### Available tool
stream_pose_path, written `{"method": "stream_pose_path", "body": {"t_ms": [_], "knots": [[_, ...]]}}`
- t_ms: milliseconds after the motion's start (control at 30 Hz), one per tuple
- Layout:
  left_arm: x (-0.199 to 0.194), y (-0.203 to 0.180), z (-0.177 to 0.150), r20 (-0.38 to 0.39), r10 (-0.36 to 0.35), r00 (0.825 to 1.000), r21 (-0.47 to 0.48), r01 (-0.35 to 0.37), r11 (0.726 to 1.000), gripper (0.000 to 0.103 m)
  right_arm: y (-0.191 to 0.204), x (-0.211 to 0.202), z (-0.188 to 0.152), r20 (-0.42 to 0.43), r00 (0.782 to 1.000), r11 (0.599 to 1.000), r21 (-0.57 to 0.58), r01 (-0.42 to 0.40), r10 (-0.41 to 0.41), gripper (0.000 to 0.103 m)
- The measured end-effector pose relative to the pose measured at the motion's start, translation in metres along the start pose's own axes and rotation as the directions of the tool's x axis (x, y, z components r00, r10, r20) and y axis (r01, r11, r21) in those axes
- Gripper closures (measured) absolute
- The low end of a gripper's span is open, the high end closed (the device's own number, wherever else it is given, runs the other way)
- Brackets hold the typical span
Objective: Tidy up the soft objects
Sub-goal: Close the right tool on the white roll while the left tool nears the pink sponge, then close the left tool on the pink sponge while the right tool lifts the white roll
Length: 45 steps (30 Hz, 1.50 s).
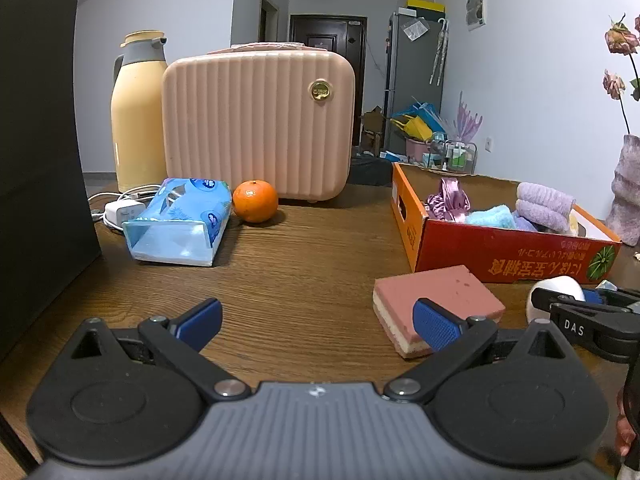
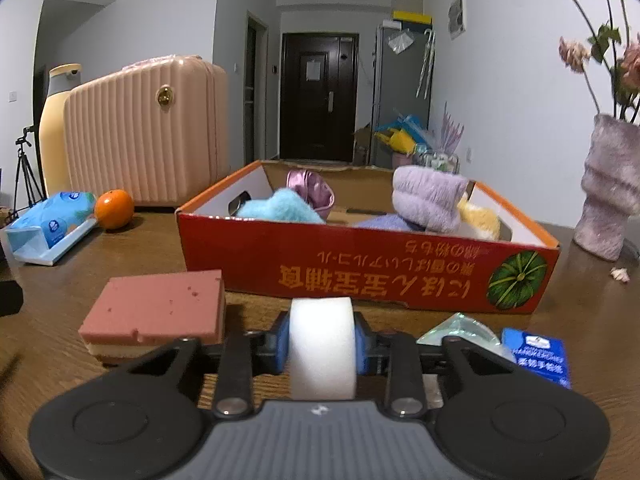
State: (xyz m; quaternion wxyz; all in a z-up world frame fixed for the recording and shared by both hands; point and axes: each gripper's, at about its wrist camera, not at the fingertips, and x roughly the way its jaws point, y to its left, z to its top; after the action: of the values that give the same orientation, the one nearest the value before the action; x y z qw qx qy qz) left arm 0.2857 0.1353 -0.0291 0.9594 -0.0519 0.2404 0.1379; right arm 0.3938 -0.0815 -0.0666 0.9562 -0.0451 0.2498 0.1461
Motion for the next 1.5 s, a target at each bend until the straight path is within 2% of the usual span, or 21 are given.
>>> {"method": "stream_pose_path", "body": {"t_ms": [400,900,1500], "knots": [[0.002,-0.002,-0.002,-0.008,0.005,1.0,0.009,-0.005,1.0,0.0,-0.003,-0.002,-0.001,0.006,1.0,1.0,0.015,-0.019,0.019,0.074],[0.012,-0.021,-0.006,-0.025,-0.007,1.0,0.044,0.008,0.999,0.0,-0.015,-0.023,0.005,0.127,0.992,0.998,0.063,-0.016,0.008,0.074],[0.033,-0.077,0.001,-0.067,-0.047,0.997,0.041,0.05,0.998,0.0,-0.061,-0.042,0.013,0.254,0.967,0.988,0.151,-0.013,-0.027,0.074]]}}
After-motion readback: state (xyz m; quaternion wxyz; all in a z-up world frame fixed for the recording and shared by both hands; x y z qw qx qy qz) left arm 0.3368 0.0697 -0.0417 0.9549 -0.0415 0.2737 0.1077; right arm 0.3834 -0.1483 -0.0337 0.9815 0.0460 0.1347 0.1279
